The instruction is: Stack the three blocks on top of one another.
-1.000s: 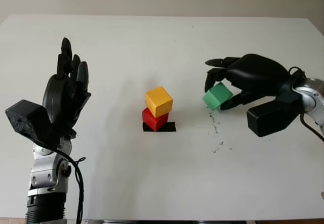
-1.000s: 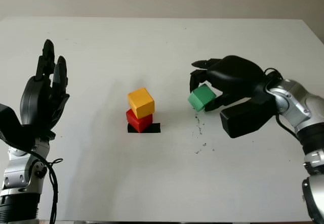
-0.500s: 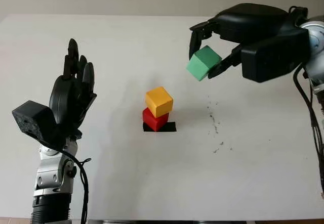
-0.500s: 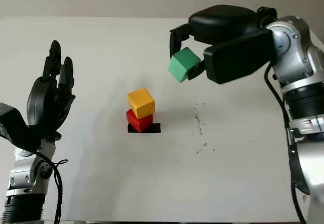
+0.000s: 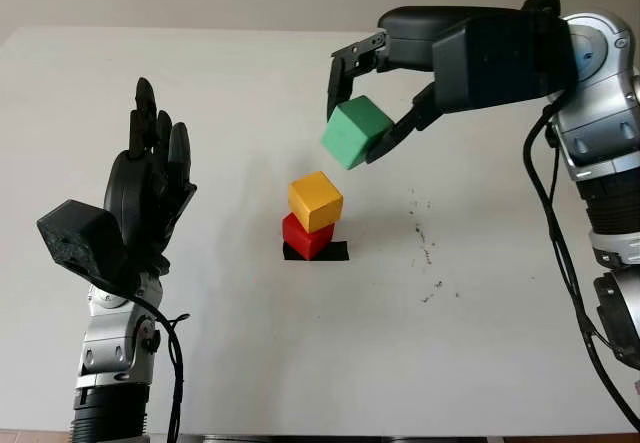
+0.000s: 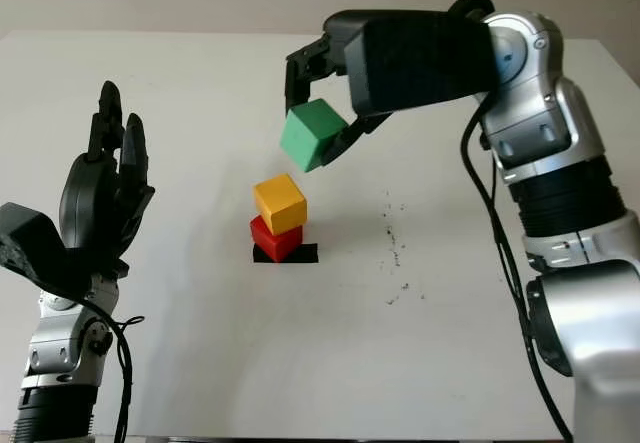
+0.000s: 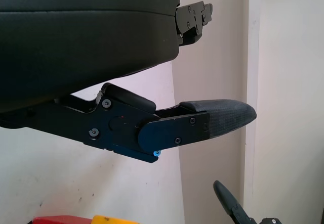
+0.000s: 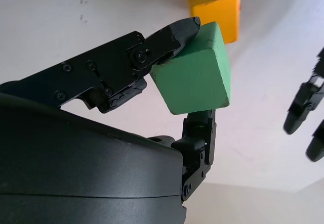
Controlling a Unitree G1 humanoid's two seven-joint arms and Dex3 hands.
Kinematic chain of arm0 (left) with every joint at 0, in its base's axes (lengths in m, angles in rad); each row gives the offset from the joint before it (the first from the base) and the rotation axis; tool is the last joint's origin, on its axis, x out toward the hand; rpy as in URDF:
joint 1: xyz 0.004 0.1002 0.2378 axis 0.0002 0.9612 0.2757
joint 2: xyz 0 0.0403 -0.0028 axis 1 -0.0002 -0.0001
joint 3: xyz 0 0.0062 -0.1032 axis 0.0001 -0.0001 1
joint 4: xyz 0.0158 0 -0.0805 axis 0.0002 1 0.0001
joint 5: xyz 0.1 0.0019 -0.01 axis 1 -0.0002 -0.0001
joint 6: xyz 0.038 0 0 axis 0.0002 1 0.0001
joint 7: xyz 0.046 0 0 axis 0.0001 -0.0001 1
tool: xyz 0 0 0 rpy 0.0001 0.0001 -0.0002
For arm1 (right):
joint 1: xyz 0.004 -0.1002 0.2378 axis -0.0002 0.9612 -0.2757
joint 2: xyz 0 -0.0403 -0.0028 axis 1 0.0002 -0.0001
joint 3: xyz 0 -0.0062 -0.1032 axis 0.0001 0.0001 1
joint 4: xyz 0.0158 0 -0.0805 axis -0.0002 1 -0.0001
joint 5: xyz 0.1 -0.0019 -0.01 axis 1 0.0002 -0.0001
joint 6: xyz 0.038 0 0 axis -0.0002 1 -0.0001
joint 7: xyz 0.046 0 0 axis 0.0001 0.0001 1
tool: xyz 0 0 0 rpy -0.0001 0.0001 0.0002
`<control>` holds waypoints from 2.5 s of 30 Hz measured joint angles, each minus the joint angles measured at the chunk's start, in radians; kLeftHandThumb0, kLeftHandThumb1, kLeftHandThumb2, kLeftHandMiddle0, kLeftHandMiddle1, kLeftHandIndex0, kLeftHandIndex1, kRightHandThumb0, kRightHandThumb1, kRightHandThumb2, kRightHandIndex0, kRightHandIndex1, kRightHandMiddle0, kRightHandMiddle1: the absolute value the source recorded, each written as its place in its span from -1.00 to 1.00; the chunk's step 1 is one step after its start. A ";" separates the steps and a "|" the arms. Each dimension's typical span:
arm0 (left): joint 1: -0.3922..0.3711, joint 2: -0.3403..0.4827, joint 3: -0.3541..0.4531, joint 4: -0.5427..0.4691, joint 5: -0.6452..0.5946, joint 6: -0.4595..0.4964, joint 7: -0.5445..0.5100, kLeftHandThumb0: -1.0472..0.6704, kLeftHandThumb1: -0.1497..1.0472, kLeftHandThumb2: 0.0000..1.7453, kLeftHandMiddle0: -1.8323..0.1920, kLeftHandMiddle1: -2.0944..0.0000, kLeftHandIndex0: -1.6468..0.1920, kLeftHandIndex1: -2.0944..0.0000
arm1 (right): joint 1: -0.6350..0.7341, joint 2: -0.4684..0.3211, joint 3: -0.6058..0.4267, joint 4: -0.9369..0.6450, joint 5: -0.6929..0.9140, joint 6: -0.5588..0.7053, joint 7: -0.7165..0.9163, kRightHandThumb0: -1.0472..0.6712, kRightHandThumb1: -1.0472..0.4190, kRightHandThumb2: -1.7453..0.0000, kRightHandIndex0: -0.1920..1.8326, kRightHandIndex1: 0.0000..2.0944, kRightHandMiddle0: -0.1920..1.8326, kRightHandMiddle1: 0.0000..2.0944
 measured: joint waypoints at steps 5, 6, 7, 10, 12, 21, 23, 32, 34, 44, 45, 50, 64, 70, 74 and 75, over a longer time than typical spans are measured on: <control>-0.001 0.000 0.000 -0.014 0.001 0.011 0.004 -0.61 1.00 -0.29 1.00 1.00 1.00 1.00 | 0.000 0.036 0.021 -0.033 -0.014 0.086 0.013 -0.28 -0.84 0.94 -0.53 -0.96 -0.46 0.45; -0.001 0.000 0.000 -0.016 0.001 0.013 0.005 -0.60 1.00 -0.29 1.00 1.00 1.00 1.00 | -0.001 0.042 0.023 -0.041 -0.020 0.101 0.013 -0.28 -0.84 0.94 -0.53 -0.96 -0.46 0.45; -0.001 0.000 -0.001 -0.017 0.002 0.014 0.006 -0.60 1.00 -0.29 1.00 1.00 1.00 1.00 | -0.001 0.047 0.027 -0.049 -0.028 0.116 0.013 -0.29 -0.84 0.94 -0.53 -0.96 -0.46 0.45; -0.001 0.000 -0.001 -0.022 0.003 0.020 0.006 -0.60 1.00 -0.28 1.00 1.00 1.00 1.00 | 0.000 0.061 0.041 -0.058 -0.047 0.156 0.006 -0.31 -0.84 0.94 -0.53 -0.95 -0.45 0.46; -0.002 -0.001 -0.002 -0.023 0.005 0.021 0.007 -0.60 1.00 -0.28 1.00 1.00 1.00 1.00 | 0.000 0.071 0.051 -0.066 -0.062 0.172 -0.002 -0.31 -0.85 0.94 -0.53 -0.95 -0.46 0.47; -0.005 -0.001 -0.008 -0.029 0.006 0.023 0.011 -0.59 1.00 -0.27 1.00 1.00 1.00 1.00 | 0.006 0.098 0.086 -0.100 -0.111 0.178 -0.051 -0.29 -0.86 0.94 -0.53 -0.95 -0.49 0.52; -0.005 -0.001 -0.008 -0.029 0.007 0.024 0.015 -0.59 1.00 -0.27 1.00 1.00 1.00 1.00 | 0.008 0.100 0.087 -0.101 -0.117 0.178 -0.055 -0.28 -0.86 0.94 -0.52 -0.95 -0.50 0.52; -0.005 -0.001 -0.008 -0.033 0.006 0.032 0.019 -0.58 1.00 -0.26 1.00 1.00 1.00 1.00 | 0.008 0.100 0.096 -0.102 -0.147 0.180 -0.051 -0.28 -0.85 0.94 -0.51 -0.94 -0.51 0.55; -0.005 -0.001 -0.008 -0.037 0.005 0.033 0.018 -0.58 1.00 -0.26 1.00 1.00 1.00 1.00 | 0.008 0.100 0.096 -0.101 -0.147 0.180 -0.046 -0.28 -0.85 0.94 -0.51 -0.95 -0.51 0.55; -0.005 -0.001 -0.008 -0.053 0.008 0.051 0.019 -0.58 1.00 -0.24 1.00 1.00 1.00 1.00 | 0.010 0.095 0.096 -0.101 -0.150 0.191 -0.007 -0.28 -0.85 0.94 -0.51 -0.94 -0.50 0.51; -0.005 -0.001 -0.008 -0.054 0.008 0.053 0.019 -0.58 1.00 -0.24 1.00 1.00 1.00 1.00 | 0.012 0.094 0.096 -0.101 -0.150 0.194 -0.004 -0.28 -0.85 0.94 -0.51 -0.95 -0.49 0.51; -0.005 -0.001 -0.008 -0.061 0.008 0.057 0.018 -0.58 1.00 -0.25 1.00 1.00 1.00 1.00 | 0.019 0.093 0.098 -0.100 -0.153 0.211 0.013 -0.29 -0.84 0.94 -0.51 -0.95 -0.47 0.50; -0.005 -0.001 -0.007 -0.064 0.006 0.062 0.017 -0.57 1.00 -0.25 1.00 1.00 1.00 1.00 | 0.033 0.092 0.121 -0.083 -0.175 0.233 0.018 -0.33 -0.84 0.94 -0.52 -0.95 -0.45 0.50; -0.005 -0.001 -0.007 -0.065 0.008 0.062 0.021 -0.58 1.00 -0.23 1.00 1.00 1.00 1.00 | 0.035 0.095 0.121 -0.081 -0.174 0.231 0.005 -0.34 -0.85 0.93 -0.51 -0.95 -0.46 0.52; -0.005 -0.001 -0.008 -0.064 0.013 0.062 0.022 -0.58 1.00 -0.23 1.00 1.00 1.00 1.00 | 0.037 0.096 0.121 -0.077 -0.173 0.219 -0.002 -0.35 -0.86 0.93 -0.50 -0.94 -0.46 0.53; -0.005 -0.001 -0.008 -0.065 0.014 0.062 0.025 -0.58 1.00 -0.24 1.00 1.00 1.00 1.00 | 0.038 0.096 0.121 -0.076 -0.173 0.218 -0.003 -0.35 -0.86 0.93 -0.50 -0.94 -0.46 0.53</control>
